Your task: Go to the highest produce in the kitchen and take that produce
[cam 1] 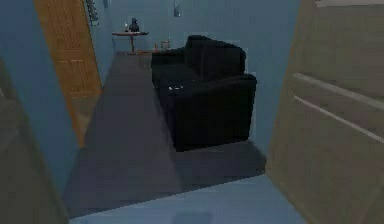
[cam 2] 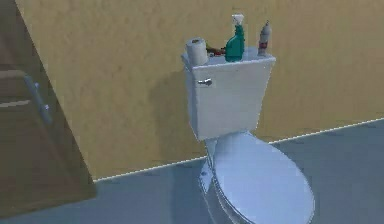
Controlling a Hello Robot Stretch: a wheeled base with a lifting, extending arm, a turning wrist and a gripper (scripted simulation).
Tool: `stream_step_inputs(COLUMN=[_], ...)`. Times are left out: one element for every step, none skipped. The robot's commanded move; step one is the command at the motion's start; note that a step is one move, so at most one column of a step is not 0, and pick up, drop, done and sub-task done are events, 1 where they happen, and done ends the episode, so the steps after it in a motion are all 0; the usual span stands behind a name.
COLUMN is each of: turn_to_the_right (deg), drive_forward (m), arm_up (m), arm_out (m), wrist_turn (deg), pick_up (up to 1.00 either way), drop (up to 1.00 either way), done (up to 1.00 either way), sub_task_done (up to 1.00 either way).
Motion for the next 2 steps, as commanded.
stream_step_inputs(turn_to_the_right=[0.0,-27.0], drive_forward=[0.65,0.00], arm_up=[0.00,0.00], arm_out=[0.00,0.00], wrist_turn=[0.0,0.0], pick_up=[0.00,0.00], drop=[0.00,0.00], done=[0.00,0.00], sub_task_done=[0.00,0.00])
